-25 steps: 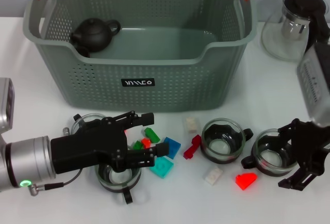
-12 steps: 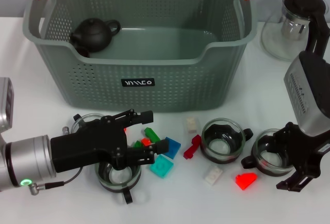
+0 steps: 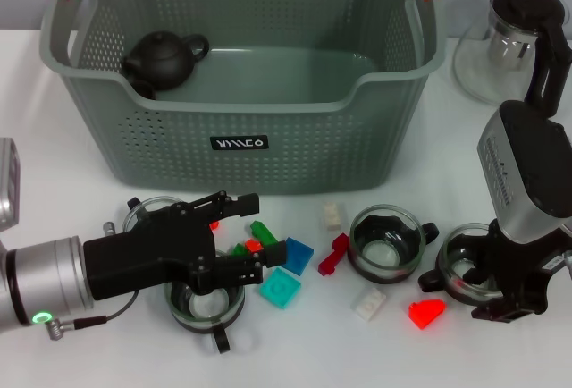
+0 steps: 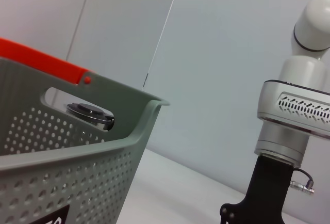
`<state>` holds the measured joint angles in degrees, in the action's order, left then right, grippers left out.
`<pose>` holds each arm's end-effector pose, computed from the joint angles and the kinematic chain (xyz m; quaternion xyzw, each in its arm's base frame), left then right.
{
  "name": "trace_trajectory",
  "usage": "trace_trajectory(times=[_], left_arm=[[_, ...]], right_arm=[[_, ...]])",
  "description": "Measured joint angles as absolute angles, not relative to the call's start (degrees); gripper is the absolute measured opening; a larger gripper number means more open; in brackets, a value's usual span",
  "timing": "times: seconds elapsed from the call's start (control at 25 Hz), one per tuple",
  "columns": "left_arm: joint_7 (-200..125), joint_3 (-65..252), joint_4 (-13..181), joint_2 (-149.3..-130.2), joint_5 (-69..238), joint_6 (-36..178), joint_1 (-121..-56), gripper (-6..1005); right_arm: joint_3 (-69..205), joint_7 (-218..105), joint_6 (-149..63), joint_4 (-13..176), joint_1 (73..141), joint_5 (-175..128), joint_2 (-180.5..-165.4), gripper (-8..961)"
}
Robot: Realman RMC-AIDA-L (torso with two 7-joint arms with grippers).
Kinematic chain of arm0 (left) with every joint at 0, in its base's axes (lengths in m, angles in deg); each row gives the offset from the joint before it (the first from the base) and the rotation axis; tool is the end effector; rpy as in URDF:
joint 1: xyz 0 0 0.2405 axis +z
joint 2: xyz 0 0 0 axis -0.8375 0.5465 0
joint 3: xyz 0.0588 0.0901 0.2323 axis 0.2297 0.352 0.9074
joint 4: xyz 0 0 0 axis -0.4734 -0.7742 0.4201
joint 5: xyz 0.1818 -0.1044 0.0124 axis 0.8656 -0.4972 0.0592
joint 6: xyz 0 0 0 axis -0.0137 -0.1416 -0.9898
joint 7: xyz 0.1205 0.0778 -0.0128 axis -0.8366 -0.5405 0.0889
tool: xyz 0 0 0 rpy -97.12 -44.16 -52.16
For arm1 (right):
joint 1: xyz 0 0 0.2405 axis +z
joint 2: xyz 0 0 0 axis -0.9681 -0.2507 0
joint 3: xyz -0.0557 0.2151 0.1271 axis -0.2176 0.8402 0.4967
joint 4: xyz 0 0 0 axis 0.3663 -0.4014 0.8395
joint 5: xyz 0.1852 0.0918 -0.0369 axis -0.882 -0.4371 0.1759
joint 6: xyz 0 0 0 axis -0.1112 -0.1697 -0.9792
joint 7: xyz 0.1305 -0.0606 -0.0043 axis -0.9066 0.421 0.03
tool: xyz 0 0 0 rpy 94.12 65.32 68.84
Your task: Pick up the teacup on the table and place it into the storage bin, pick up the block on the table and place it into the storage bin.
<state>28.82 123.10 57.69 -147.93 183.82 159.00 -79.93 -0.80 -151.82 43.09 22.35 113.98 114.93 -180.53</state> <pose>-0.2769 0.2654 -0.0390 -0.9015 -0.2366 -0.3455 0.1090 0.2154 0.3375 -0.0231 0.9654 -0.0035 0.2595 0.0267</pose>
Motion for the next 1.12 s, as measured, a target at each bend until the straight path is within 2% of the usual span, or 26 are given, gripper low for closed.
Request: trace_trajectory(times=[0.32, 0.52, 0.72, 1.12], left_arm=[[28.8, 123.0, 57.7, -147.68, 183.8, 158.7, -79.9, 875], [28.8, 122.3, 57.7, -147.62, 183.8, 158.7, -79.8, 875], [28.8, 122.3, 57.7, -147.62, 183.8, 158.7, -79.5, 875], [28.7, 122.2, 57.7, -147.47, 183.8, 159.4, -79.4, 876]], right_arm=[[-1.1, -154.1, 42.6, 22.3, 114.3, 114.9, -180.54, 436], [-0.8, -153.9, 43.2, 22.0, 114.3, 114.8, -180.54, 190], [-0.5, -153.9, 44.0, 21.8, 114.5, 114.8, -180.50, 52], [5.1, -156.0, 57.1, 12.7, 113.7, 113.3, -180.46, 53]])
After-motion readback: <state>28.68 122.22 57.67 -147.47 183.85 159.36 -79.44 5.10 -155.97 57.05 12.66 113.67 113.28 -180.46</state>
